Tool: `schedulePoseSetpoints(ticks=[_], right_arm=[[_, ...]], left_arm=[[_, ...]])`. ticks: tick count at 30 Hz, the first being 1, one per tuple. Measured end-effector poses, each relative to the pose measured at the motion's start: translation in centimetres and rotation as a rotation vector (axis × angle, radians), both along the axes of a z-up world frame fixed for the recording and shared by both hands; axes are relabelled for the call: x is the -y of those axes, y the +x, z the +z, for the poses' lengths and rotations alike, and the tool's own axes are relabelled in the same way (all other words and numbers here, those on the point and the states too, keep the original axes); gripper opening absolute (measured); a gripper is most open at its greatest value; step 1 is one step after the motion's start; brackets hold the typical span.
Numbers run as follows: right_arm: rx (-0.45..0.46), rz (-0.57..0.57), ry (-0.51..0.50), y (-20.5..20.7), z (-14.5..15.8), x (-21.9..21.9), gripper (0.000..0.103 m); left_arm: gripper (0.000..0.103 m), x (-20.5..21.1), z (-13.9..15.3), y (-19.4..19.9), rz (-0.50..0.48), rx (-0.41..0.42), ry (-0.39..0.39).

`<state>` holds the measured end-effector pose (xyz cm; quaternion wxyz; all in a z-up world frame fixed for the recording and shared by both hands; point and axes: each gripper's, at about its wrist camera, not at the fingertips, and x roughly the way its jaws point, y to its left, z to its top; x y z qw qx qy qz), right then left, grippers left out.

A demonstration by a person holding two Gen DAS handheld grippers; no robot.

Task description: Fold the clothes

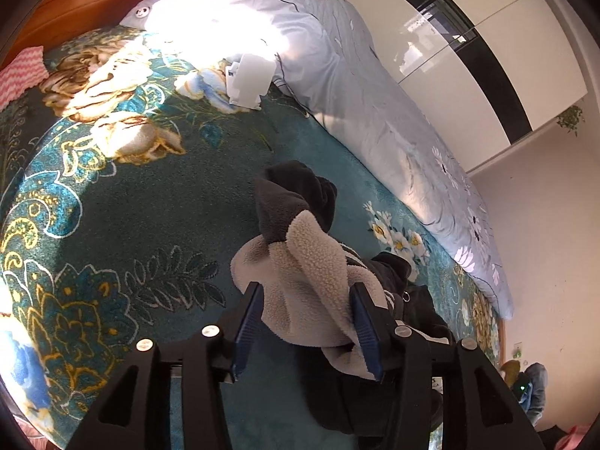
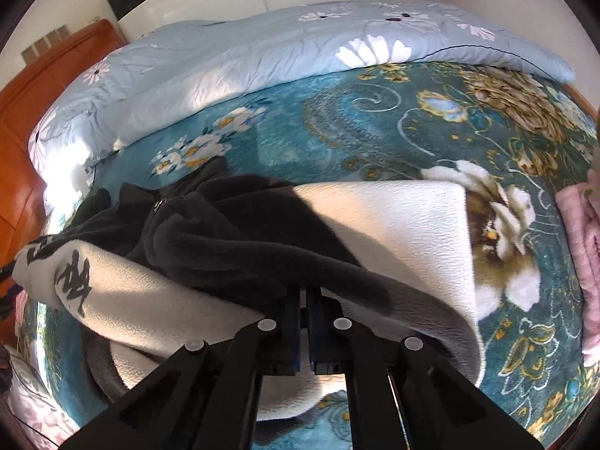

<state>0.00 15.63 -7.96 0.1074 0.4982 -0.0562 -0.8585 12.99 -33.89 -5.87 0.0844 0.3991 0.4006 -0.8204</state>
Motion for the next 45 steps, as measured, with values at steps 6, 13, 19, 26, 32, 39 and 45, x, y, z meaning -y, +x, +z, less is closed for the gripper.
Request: schedulePoseSetpoints(ticks=[6, 13, 19, 26, 32, 39, 45], right_arm=[[-0.060, -0.122, -0.010, -0.5, 2.8, -4.8, 0.001], [-0.079, -0.052, -0.049, -0.8, 3.5, -4.8, 0.007], [-0.080, 0.174, -0.050, -0.7, 2.2, 1.3, 0.061], [-0.010, 0.322, 0.067, -1.8, -0.8, 6.9, 0.063], [0.014, 0.259, 0.061, -1.2, -1.7, 5.9, 0.027], [-0.044, 0.071, 0.001, -1.4, 0.7, -0.3, 0.009], [-0.167, -0.177, 0.059, -1.2, 4.9, -8.1, 0.009]], left_arm=[[0.056, 1.8, 0.1, 1.5, 0.066, 0.013, -0.003], [0.056, 2.7, 2.4, 2.0, 0.143, -0.007, -0.100], [0.058, 0.8, 3.3, 0.2, 0.048, -0.029, -0.120], [0.060, -1.4, 3.1, -1.3, 0.002, -0.040, -0.082], [0.063, -3.0, 3.3, -2.8, -0.039, -0.045, -0.091], [0.065, -3.3, 4.6, -3.8, -0.052, -0.085, -0.101], [0.065, -3.4, 5.6, -5.0, -0.068, -0.119, -0.108]])
